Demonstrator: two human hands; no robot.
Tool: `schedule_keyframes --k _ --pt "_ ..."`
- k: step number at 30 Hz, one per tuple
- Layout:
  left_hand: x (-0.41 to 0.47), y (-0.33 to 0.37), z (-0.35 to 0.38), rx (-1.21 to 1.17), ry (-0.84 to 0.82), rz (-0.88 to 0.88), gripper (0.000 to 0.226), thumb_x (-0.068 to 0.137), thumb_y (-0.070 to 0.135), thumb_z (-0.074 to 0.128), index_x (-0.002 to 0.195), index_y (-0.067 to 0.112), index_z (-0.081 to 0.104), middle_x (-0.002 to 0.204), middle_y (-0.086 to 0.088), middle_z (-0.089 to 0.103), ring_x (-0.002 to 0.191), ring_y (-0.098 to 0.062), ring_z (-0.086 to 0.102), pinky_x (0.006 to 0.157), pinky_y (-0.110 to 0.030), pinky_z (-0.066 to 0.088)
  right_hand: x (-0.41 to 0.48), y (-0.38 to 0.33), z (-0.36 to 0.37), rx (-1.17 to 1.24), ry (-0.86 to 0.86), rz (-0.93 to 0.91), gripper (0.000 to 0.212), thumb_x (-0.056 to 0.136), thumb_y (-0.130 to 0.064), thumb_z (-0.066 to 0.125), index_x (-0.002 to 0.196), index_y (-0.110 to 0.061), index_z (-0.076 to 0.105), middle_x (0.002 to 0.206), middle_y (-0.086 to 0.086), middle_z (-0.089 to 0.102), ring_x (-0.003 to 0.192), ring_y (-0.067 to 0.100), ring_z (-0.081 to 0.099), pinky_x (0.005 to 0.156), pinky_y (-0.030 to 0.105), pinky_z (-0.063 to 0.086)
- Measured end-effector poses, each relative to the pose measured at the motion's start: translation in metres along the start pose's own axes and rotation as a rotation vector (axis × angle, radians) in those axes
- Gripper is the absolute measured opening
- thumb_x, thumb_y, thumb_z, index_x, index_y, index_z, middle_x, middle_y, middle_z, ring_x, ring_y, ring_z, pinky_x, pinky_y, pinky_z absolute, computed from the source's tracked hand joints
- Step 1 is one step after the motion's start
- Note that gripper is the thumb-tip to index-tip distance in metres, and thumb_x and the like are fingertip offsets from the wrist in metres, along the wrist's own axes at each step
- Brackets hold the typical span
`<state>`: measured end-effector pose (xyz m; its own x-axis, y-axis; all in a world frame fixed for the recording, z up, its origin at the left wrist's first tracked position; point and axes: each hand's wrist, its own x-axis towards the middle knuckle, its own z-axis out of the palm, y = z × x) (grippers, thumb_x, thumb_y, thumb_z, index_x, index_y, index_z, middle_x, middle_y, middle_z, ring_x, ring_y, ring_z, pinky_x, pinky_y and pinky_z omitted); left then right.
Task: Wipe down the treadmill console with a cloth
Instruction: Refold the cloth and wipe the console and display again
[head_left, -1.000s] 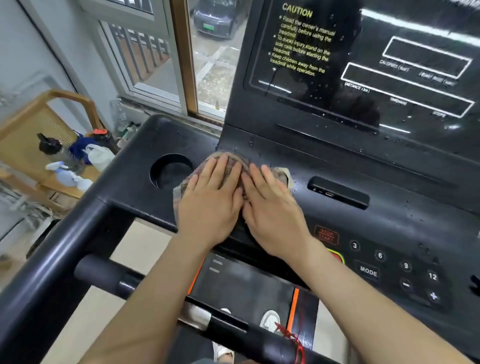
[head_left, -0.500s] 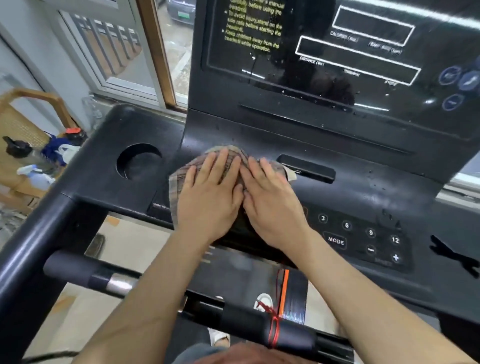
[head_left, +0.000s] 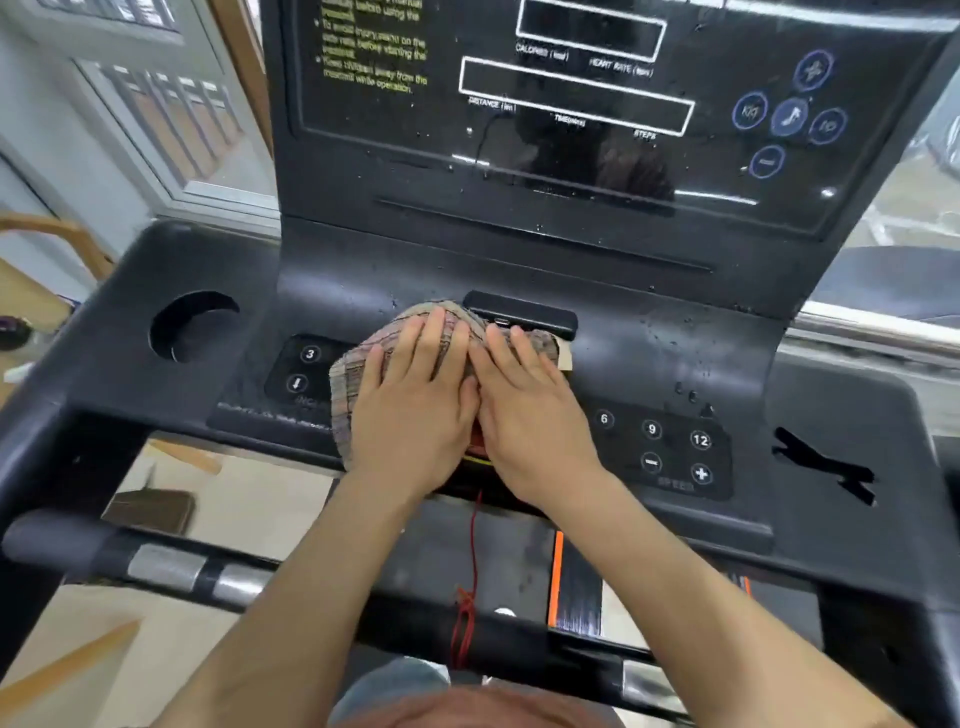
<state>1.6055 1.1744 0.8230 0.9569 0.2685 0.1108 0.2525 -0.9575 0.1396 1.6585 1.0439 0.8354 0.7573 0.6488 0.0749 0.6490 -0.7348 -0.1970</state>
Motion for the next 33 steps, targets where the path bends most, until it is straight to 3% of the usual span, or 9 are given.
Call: schedule_keyframes --k 6,11,18,21,24,27,33 --pt "-0.067 0.065 0.003 -0.019 -0.022 0.117 0.055 0.095 0.042 0.029 0.143 0.021 0.043 0.15 -0.005 0.04 0.139 -0.026 0.035 0.112 -0.049 0.024 -0.1 0.033 -0.016 0.052 0.009 -0.012 0.052 0.095 -0.03 0.03 0.138 -0.01 0.052 0.144 0.007 0.05 0.137 0.027 0.042 0.113 0.037 0.024" --pt "-0.013 0.074 0.007 0.025 -0.033 0.097 0.058 0.095 0.044 0.021 0.148 0.023 0.031 0.155 0.0 0.031 0.144 -0.02 0.025 0.113 -0.047 0.022 -0.049 0.06 -0.016 0.065 0.052 0.061 0.056 0.095 -0.032 0.024 0.142 -0.014 0.047 0.145 0.007 0.048 0.138 0.03 0.038 0.112 0.045 0.033" --pt "-0.071 0.109 0.005 -0.031 -0.046 0.2 0.055 0.093 0.045 0.035 0.144 0.025 0.041 0.152 -0.002 0.038 0.14 -0.023 0.033 0.112 -0.05 0.026 -0.131 0.087 -0.029 0.072 -0.013 0.004 0.051 0.094 -0.031 0.033 0.141 -0.017 0.05 0.147 0.003 0.047 0.139 0.024 0.038 0.114 0.034 0.02" --pt "-0.044 0.128 0.012 -0.052 -0.029 0.206 0.056 0.093 0.046 0.03 0.144 0.023 0.041 0.151 -0.002 0.04 0.14 -0.022 0.034 0.112 -0.048 0.028 -0.113 0.114 -0.029 0.059 -0.01 0.049 0.053 0.095 -0.034 0.029 0.143 -0.02 0.047 0.15 0.002 0.043 0.141 0.024 0.034 0.115 0.035 0.02" --pt "0.006 0.141 0.015 -0.019 -0.049 0.198 0.061 0.094 0.047 0.022 0.15 0.022 0.029 0.157 -0.002 0.027 0.145 -0.019 0.021 0.116 -0.046 0.019 -0.069 0.136 -0.03 0.017 0.051 0.116 0.056 0.096 -0.036 0.023 0.148 -0.019 0.037 0.156 0.006 0.032 0.146 0.027 0.023 0.115 0.041 0.02" --pt "0.007 0.147 0.018 -0.002 -0.078 0.205 0.061 0.096 0.048 0.022 0.151 0.023 0.023 0.16 -0.001 0.019 0.147 -0.019 0.014 0.117 -0.045 0.014 -0.078 0.141 -0.028 0.001 0.065 0.125 0.056 0.097 -0.034 0.023 0.148 -0.017 0.036 0.156 0.009 0.03 0.146 0.03 0.022 0.115 0.044 0.022" --pt "-0.051 0.169 0.019 -0.045 -0.106 0.335 0.057 0.095 0.047 0.028 0.147 0.025 0.037 0.155 0.002 0.032 0.144 -0.018 0.024 0.115 -0.045 0.017 -0.158 0.133 -0.031 0.086 0.091 0.16 0.051 0.098 -0.03 0.031 0.145 -0.015 0.043 0.153 0.003 0.036 0.145 0.024 0.025 0.116 0.037 0.019"
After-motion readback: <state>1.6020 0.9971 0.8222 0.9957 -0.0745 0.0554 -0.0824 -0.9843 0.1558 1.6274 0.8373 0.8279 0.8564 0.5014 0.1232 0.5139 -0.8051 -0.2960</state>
